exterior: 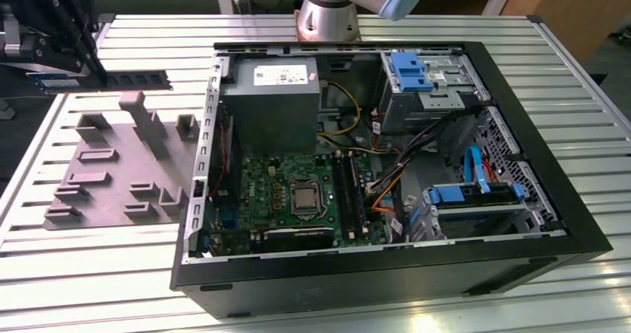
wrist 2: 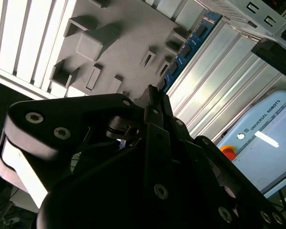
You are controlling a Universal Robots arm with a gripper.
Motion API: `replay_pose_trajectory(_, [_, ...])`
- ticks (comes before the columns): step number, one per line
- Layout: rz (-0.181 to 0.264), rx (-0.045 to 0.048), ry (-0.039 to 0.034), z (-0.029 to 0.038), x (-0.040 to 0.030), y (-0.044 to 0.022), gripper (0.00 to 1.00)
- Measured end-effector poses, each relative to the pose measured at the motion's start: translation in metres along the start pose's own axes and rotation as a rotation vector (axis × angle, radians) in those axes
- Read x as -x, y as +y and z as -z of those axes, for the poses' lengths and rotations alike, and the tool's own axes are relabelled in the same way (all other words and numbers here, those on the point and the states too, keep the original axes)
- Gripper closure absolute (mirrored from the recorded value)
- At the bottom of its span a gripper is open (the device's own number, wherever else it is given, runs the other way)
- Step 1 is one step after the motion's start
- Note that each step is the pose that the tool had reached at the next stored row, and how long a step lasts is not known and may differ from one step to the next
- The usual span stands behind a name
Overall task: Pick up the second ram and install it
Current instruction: 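Pick up the second ram and move it above second insertion slot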
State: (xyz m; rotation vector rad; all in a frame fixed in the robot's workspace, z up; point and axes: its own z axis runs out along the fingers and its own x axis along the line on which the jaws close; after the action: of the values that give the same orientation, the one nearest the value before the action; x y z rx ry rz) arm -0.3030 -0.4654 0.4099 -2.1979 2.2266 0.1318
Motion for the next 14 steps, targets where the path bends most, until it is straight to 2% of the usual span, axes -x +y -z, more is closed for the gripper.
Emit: replay_pose_trajectory(14, [0.0,0.0,-0.0001,0.0004,0.0001,-0.0091,0.86])
